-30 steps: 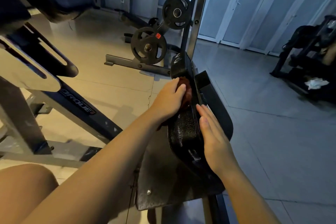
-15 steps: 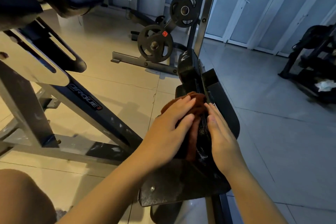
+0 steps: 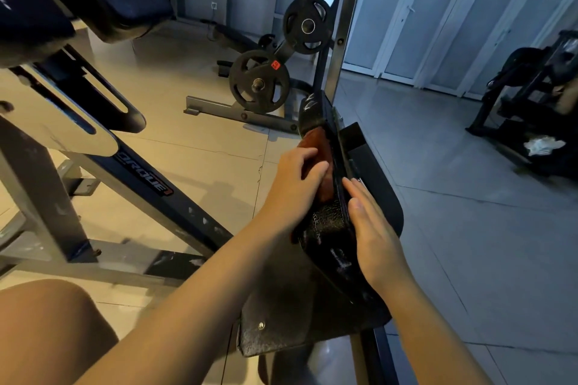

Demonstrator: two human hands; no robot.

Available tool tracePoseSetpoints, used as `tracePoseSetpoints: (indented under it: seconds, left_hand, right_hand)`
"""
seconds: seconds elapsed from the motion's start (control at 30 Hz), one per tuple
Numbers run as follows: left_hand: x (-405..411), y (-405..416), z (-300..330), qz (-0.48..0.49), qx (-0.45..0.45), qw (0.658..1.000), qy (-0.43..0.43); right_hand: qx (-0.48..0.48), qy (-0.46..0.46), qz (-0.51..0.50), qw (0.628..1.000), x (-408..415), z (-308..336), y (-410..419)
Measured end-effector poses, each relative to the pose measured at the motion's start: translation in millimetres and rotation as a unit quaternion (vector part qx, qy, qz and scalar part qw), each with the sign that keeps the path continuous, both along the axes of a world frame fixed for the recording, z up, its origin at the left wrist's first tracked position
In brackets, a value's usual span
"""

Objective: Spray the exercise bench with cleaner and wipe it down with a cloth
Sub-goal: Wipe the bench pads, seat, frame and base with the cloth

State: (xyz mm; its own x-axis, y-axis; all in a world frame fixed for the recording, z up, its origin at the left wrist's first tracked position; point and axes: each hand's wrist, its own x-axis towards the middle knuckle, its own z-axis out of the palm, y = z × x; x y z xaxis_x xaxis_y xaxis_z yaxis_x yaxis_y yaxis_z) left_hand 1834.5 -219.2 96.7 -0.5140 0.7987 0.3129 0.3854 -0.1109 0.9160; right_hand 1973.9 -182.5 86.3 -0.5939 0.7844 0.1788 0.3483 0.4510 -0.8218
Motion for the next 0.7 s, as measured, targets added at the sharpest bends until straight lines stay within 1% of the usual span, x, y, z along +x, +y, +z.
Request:
tracePoseSetpoints:
  seconds: [0.07,0.2,0.27,0.37,0.5,0.57,0.63,0.7]
  left_hand:
    - [6,-25,-7,-0.034,-0.022,0.999,0.01]
    - [17,-73,-11,-0.094,-0.008,0.994,0.062]
    - [17,-76,-10,-0.108,-0.011,0.991,0.084]
    - [10,-49,-2,-0.123,-0.023,0.987,0.103]
    - [-15,9,12,-0.094,-0.071,0.986,0.116]
    - [-23,24,15,-0.079,-0.085,0.988,0.099]
    - [-24,24,13,-0.071,-0.081,0.991,0.073]
    - [-20,7,11,-0.055,-0.065,0.993,0.08]
  right_hand:
    - [-0.003,0.001,0.002,1.0,1,0,0]
    - [-0.001,0.0,0.008,1.0,1,-4,1]
    - [0.002,0.002,0.004,1.0,1,-5,1]
    - [-0.003,0.018,-0.005,1.0,-1,-6,1]
    - [0.006,0.018,-0.011,1.0,-3,-6,3]
    - [0.008,0.016,-0.01,1.0,-2,-5,3]
    - [0.009,0.01,-0.009,1.0,0,-4,2]
    - [0.011,0.001,-0.011,1.0,0,-2,1]
